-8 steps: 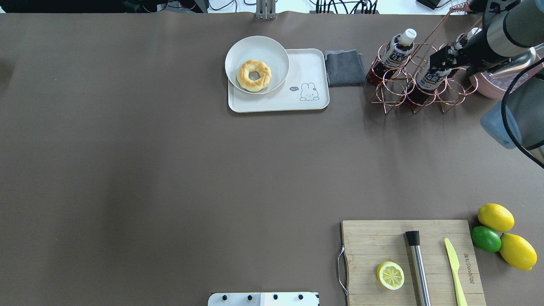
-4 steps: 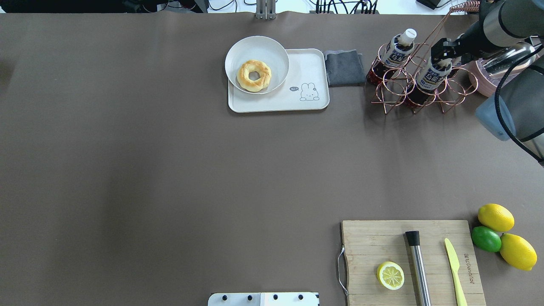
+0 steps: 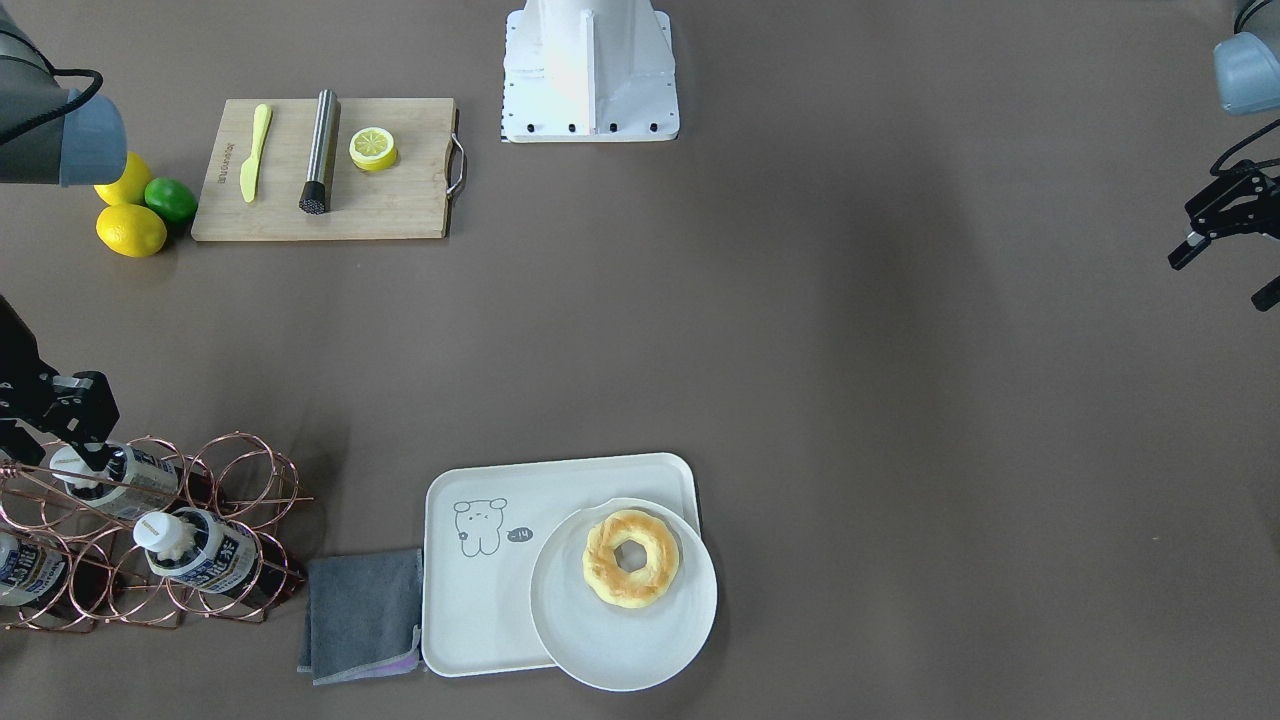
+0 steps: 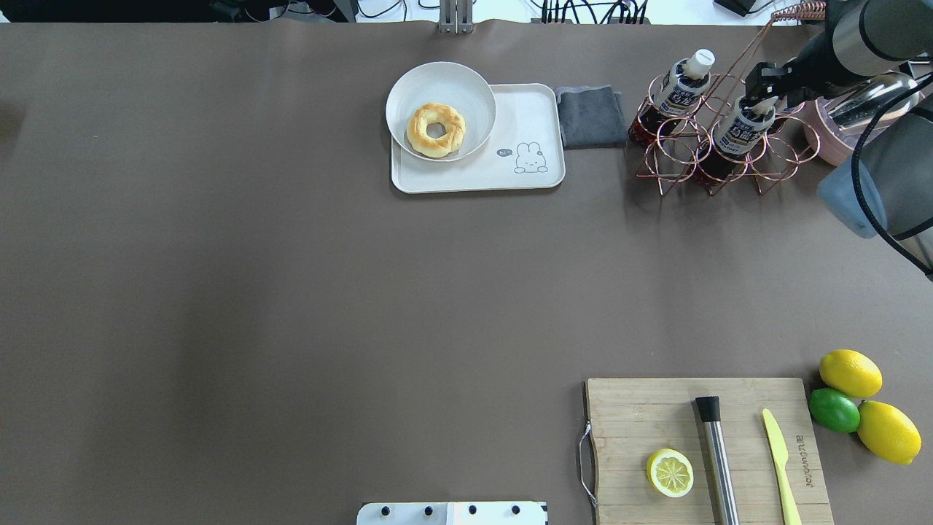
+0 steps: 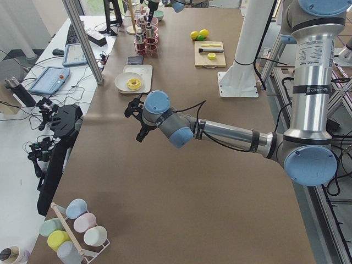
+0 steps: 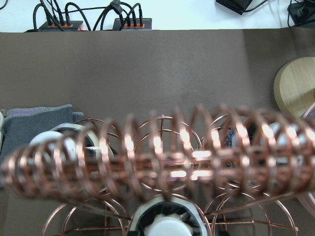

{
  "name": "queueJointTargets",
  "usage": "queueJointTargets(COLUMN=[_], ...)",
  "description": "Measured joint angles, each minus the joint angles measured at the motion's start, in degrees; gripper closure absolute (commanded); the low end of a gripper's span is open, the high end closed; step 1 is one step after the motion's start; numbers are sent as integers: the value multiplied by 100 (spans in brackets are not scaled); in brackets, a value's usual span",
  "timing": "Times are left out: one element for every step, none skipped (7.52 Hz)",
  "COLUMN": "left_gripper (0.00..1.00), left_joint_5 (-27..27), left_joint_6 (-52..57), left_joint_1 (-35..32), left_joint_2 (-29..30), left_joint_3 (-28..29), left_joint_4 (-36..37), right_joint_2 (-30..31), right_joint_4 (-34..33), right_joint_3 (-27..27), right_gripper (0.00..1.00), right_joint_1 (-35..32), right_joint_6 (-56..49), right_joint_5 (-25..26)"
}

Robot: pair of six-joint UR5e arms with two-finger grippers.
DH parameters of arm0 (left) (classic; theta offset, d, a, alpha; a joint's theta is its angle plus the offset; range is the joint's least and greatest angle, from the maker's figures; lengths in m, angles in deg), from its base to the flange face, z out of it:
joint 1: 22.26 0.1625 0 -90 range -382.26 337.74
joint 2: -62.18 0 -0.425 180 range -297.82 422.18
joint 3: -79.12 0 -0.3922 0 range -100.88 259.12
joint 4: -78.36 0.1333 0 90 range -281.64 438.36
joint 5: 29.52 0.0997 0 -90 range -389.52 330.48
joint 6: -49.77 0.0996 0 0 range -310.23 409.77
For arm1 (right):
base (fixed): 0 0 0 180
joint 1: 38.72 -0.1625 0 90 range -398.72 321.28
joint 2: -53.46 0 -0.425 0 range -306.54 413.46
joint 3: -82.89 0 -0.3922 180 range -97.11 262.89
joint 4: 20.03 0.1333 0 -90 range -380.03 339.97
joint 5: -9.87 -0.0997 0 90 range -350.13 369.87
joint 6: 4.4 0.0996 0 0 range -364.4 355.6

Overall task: Place tea on tray
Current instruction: 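Close the right gripper around the tea bottle's neck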

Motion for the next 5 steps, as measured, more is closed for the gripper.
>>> queueJointTargets(left_gripper=[0, 0, 0, 1, 0], left_joint_5=[0, 0, 0, 0, 0], left_joint_6=[4, 7, 12, 16, 21], left_joint_1=[0, 0, 0, 0, 0], left_joint_2=[-6, -8, -9, -10, -10], left_joint_3=[3, 6, 8, 8, 9], left_joint_4=[0, 0, 0, 0, 0], right_joint_2=[-19, -33, -39, -42, -47], right_joint_4=[-3, -4, -5, -5, -1], right_joint_3=[1, 5, 7, 14, 25], right_gripper=[39, 41, 43, 49, 79], right_joint_1=[-9, -9, -9, -9, -9], right_joint_6=[0, 4, 7, 8, 10], right_joint_5=[4, 6, 8, 8, 8])
